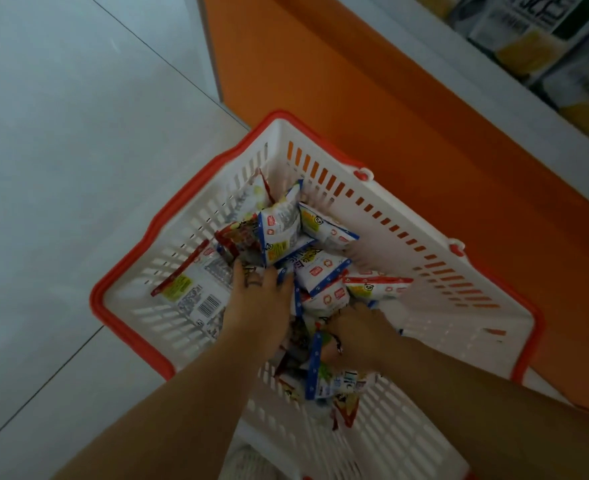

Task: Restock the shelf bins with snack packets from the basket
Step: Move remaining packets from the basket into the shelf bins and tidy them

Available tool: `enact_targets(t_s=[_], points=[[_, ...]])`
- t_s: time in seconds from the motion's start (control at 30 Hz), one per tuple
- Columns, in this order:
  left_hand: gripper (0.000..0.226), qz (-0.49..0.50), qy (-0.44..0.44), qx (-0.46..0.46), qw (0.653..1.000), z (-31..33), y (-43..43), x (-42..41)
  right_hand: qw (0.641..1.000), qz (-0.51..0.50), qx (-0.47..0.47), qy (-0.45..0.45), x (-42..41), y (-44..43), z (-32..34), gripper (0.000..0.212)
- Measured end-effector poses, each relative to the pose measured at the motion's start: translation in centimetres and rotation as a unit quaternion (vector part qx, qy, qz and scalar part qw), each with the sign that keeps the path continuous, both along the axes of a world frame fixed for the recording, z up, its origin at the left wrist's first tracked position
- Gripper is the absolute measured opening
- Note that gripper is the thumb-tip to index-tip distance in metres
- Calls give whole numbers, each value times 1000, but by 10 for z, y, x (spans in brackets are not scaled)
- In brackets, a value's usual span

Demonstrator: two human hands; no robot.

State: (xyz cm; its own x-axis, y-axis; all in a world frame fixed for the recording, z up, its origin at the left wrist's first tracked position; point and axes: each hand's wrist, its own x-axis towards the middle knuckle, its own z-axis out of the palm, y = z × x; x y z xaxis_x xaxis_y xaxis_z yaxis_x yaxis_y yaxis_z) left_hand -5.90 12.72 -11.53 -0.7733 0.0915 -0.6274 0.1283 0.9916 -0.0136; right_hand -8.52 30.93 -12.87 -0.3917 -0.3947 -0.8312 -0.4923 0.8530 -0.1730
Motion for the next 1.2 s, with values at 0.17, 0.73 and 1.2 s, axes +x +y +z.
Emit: enact_targets(t_s=[0.17, 0.73, 1.2], points=[[63, 29, 33, 60, 997, 40, -8, 3, 992, -109, -22, -55, -9, 12, 39, 56], [61, 133, 75, 449, 880, 370, 2, -36, 788, -559, -221, -132, -62, 0, 415, 42], [63, 268, -64, 642, 716, 535, 62, -73, 510, -693, -395, -323, -60, 70, 574, 90]])
